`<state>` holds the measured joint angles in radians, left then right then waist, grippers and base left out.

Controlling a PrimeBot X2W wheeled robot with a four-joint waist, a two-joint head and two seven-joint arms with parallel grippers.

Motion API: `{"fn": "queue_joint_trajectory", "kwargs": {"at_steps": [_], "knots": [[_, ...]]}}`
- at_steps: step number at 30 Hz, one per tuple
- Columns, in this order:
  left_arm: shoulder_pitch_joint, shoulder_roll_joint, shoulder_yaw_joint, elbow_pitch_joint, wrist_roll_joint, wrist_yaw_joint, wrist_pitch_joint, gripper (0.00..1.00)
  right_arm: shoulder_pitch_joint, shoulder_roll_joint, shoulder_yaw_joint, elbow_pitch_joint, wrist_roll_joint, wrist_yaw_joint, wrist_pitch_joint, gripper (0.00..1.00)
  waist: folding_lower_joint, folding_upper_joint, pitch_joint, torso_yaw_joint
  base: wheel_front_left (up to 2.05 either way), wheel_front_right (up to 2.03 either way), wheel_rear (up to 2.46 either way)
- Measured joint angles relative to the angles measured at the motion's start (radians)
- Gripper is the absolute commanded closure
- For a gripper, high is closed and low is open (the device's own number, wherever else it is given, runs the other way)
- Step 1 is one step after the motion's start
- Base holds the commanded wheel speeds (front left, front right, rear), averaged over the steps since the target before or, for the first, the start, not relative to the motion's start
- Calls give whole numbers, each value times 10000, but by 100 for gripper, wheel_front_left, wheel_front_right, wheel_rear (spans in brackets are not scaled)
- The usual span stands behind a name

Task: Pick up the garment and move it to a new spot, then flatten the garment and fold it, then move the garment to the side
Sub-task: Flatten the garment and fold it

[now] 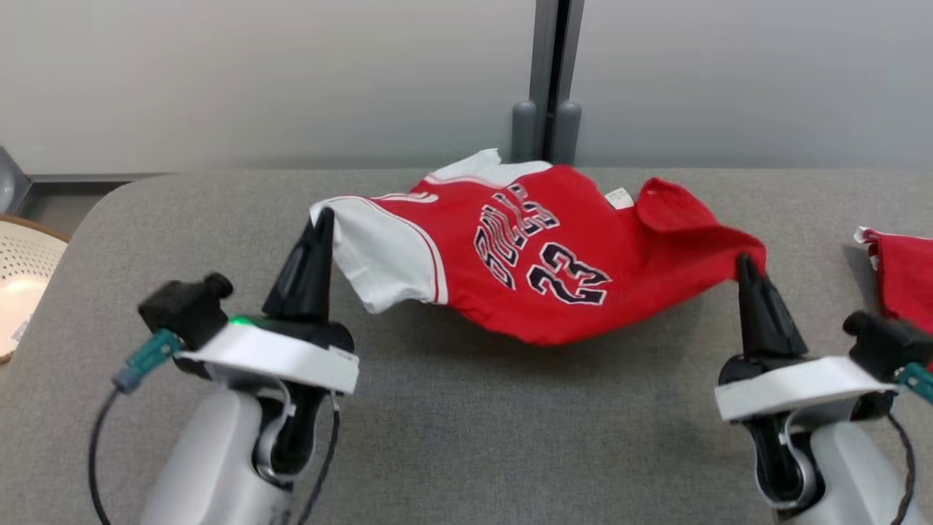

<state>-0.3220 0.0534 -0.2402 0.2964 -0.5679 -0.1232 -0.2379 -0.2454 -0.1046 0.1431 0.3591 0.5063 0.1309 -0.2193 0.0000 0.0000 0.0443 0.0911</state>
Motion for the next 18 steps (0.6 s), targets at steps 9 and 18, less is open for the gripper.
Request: {"fn": "queue_joint_trajectory", "kwargs": {"at_steps": [9,18], "knots": [[-2565,161,1302,-1856,-2086,301,1563,100,-2149,-504,297,-1622,2186,-2,520,100,0,0,-799,-118,0,0,0],[-4860,117,1701,-2412,-2568,1187,2192,100,-3306,-418,4,-2468,1833,-2,334,100,0,0,-1175,-232,0,0,0]]}}
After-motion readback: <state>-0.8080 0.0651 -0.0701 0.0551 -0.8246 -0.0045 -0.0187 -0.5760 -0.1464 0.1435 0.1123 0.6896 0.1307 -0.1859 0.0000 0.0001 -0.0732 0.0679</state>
